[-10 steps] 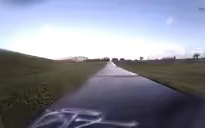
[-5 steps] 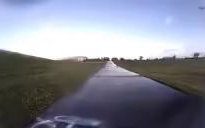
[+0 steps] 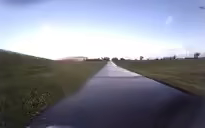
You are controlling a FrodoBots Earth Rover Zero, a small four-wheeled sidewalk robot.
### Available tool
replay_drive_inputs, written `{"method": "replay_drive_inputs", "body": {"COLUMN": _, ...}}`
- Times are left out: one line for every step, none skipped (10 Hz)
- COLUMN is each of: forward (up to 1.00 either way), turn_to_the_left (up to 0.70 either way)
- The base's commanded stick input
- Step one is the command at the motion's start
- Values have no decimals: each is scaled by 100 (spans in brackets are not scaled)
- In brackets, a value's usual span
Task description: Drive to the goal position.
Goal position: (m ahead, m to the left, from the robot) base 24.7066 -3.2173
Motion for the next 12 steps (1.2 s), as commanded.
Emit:
{"method": "replay_drive_inputs", "body": {"forward": 45, "turn_to_the_left": 0}}
{"method": "replay_drive_inputs", "body": {"forward": 45, "turn_to_the_left": 0}}
{"method": "replay_drive_inputs", "body": {"forward": 45, "turn_to_the_left": 0}}
{"method": "replay_drive_inputs", "body": {"forward": 45, "turn_to_the_left": 0}}
{"method": "replay_drive_inputs", "body": {"forward": 45, "turn_to_the_left": 0}}
{"method": "replay_drive_inputs", "body": {"forward": 45, "turn_to_the_left": 0}}
{"method": "replay_drive_inputs", "body": {"forward": 45, "turn_to_the_left": 0}}
{"method": "replay_drive_inputs", "body": {"forward": 45, "turn_to_the_left": 0}}
{"method": "replay_drive_inputs", "body": {"forward": 45, "turn_to_the_left": 0}}
{"method": "replay_drive_inputs", "body": {"forward": 45, "turn_to_the_left": 0}}
{"method": "replay_drive_inputs", "body": {"forward": 45, "turn_to_the_left": 0}}
{"method": "replay_drive_inputs", "body": {"forward": 45, "turn_to_the_left": 0}}
